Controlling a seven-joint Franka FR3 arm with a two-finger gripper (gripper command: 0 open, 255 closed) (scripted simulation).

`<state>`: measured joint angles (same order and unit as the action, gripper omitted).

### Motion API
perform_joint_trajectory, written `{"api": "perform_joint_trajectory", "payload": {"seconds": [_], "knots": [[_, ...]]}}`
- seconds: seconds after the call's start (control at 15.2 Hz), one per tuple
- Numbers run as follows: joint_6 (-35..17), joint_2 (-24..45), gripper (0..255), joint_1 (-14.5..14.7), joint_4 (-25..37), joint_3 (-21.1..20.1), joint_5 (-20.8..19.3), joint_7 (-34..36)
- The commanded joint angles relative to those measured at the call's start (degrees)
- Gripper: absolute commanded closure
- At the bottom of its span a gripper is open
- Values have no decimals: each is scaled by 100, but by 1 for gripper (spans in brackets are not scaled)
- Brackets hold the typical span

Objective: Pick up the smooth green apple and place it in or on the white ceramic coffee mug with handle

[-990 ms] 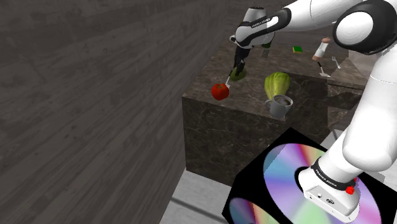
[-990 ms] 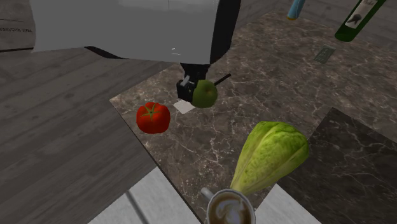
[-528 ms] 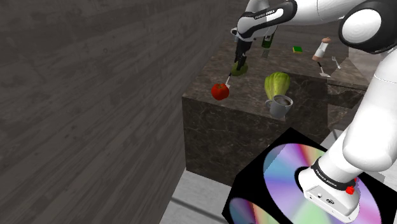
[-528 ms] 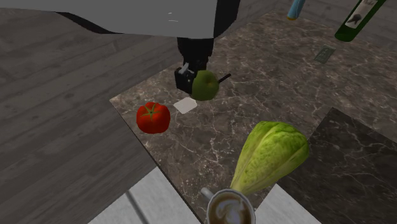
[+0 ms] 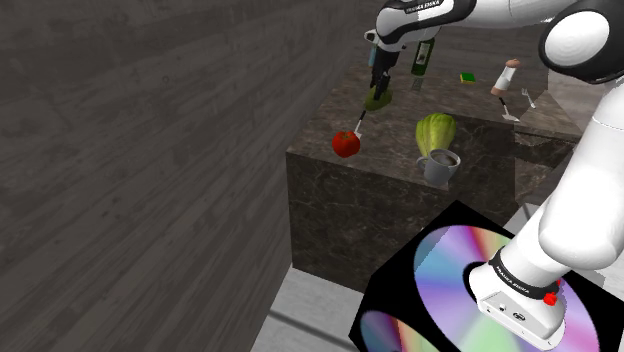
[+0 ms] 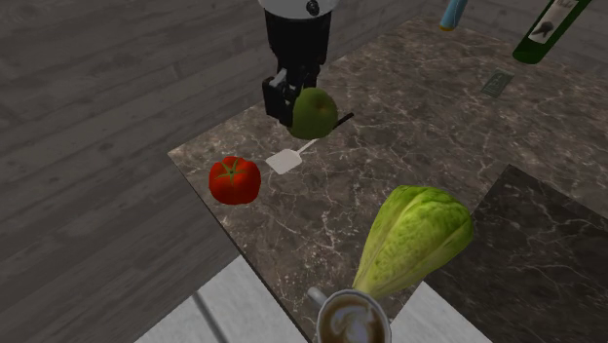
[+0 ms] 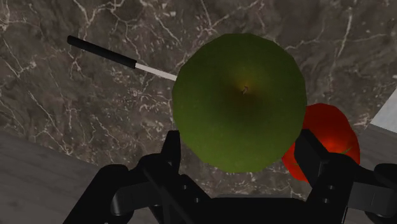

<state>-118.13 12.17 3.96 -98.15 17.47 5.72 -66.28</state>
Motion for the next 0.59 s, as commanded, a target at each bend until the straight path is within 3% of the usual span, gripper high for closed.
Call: {"api": "perform_joint_trajectory", "payload": {"seconds": [0.0, 0.33, 0.53], "knots": [[166, -16, 255, -6, 150, 7, -11, 5], [500, -53, 255, -11, 449, 15, -33, 28], [302, -809, 255, 80, -467, 36, -278, 121]]}}
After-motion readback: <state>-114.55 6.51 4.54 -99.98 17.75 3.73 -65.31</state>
